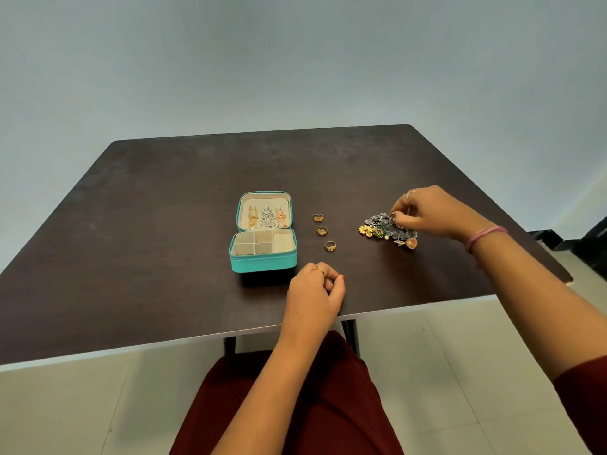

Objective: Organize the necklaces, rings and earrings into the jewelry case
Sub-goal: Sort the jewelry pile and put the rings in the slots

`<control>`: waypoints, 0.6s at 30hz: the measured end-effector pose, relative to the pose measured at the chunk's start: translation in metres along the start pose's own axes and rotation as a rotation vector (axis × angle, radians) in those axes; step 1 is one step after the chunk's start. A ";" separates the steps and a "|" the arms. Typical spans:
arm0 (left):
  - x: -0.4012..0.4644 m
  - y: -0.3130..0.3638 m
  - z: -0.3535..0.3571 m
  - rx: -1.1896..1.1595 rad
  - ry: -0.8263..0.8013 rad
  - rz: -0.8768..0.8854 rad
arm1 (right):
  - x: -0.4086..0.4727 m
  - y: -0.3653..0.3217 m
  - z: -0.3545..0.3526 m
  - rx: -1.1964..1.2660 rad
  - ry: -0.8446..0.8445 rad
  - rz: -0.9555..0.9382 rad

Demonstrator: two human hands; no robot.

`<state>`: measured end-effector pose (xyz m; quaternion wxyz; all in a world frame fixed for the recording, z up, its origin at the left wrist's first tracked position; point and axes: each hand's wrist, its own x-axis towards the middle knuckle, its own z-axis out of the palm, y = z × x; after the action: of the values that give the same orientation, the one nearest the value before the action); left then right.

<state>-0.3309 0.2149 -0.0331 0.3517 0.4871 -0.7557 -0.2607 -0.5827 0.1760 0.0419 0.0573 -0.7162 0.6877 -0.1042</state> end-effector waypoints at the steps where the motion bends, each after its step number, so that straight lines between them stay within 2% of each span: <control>1: 0.000 0.000 0.000 0.004 -0.007 -0.001 | 0.001 0.000 0.000 -0.011 -0.024 0.009; 8: -0.001 0.000 0.002 0.024 -0.017 0.003 | 0.003 0.002 -0.016 0.032 -0.149 0.105; 12: -0.001 0.000 0.001 0.027 -0.030 -0.004 | 0.002 0.011 -0.024 0.120 -0.156 0.206; 16: -0.001 0.000 0.001 0.024 -0.033 -0.006 | -0.001 0.013 -0.024 0.426 -0.146 0.270; 18: -0.001 -0.001 0.001 0.027 -0.039 -0.013 | -0.002 0.012 -0.023 0.408 -0.144 0.268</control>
<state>-0.3315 0.2155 -0.0347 0.3286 0.4914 -0.7628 -0.2621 -0.5997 0.1787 0.0613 0.2626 -0.5976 0.7356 -0.1810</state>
